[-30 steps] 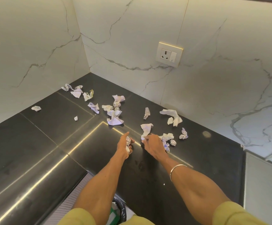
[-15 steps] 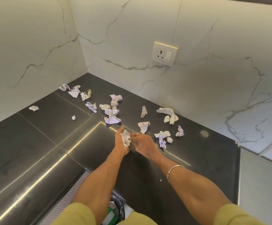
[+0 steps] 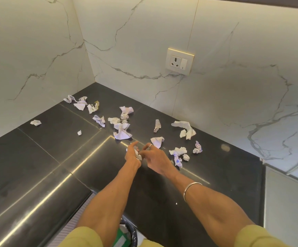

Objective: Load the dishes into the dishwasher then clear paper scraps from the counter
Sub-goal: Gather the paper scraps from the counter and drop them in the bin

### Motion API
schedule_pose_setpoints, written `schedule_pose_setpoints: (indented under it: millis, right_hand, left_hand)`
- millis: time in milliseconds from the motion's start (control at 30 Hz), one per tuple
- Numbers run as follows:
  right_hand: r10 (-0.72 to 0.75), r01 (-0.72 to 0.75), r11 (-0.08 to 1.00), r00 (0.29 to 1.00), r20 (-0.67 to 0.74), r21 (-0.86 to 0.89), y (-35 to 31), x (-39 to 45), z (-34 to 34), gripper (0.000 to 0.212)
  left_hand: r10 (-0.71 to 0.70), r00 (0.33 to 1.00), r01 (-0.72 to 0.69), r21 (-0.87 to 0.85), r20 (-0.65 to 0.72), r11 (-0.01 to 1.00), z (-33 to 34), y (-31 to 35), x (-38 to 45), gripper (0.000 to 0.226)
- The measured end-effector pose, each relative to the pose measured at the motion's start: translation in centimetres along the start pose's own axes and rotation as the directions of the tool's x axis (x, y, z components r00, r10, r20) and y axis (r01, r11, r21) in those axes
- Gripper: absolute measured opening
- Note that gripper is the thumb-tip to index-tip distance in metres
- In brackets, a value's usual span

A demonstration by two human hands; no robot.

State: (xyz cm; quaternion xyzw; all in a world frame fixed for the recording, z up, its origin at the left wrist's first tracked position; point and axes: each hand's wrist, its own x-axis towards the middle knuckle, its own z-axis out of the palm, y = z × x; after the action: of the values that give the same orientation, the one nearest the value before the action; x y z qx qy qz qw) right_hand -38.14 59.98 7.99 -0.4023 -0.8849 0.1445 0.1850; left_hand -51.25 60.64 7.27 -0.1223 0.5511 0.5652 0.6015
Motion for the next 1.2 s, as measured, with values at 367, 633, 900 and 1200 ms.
schedule_pose_setpoints:
  millis: [367,633,900,1200]
  right_hand:
    - [0.402,-0.407,0.913,0.910,-0.097,-0.036,3.2,2.6,0.7,0.057]
    - [0.480,-0.476,0.877,0.870,0.115,-0.064,5.3,4.2,1.5,0.026]
    - [0.615,-0.613,0.724,0.781,0.108,0.316,4.2,3.9,0.0,0.048]
    - [0.470,-0.519,0.695,0.851,0.233,0.497,0.9,3.6,-1.4,0.039]
  left_hand:
    - [0.070,0.997,-0.062,0.195,-0.037,0.979,-0.4,-0.7,2.1,0.050]
    - [-0.007,0.999,0.000,0.134,0.051,0.991,-0.9,0.3,2.9,0.061]
    - [-0.033,0.996,0.023,0.108,0.088,0.994,-1.2,0.0,2.8,0.049]
    - [-0.060,0.985,0.068,-0.043,0.161,0.997,0.5,-2.0,0.7,0.029]
